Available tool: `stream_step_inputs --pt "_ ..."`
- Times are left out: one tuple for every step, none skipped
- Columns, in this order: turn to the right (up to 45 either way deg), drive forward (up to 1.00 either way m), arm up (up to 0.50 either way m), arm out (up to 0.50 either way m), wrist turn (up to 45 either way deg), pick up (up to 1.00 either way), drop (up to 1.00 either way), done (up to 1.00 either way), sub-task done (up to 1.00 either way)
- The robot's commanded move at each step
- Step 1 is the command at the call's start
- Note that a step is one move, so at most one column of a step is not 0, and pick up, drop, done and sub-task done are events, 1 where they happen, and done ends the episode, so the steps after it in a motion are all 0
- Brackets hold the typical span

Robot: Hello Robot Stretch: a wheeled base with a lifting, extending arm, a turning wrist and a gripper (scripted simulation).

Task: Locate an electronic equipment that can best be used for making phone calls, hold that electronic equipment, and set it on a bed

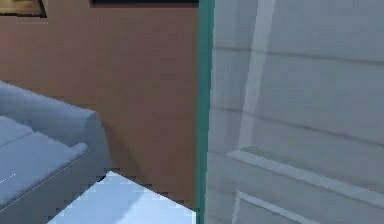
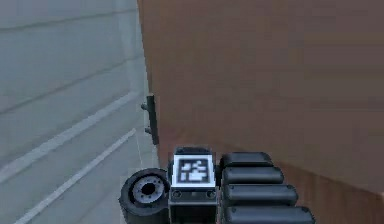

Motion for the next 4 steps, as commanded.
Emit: stream_step_inputs --pt "-45.0 0.0 0.0 0.0 0.0 0.0 0.0 0.0 0.0" --pt "-9.0 0.0 0.0 0.0 0.0 0.0 0.0 0.0 0.0" --pt "0.0 0.3 0.0 0.0 0.0 0.0 0.0 0.0 0.0" --pt "-24.0 0.0 0.0 0.0 0.0 0.0 0.0 0.0 0.0"
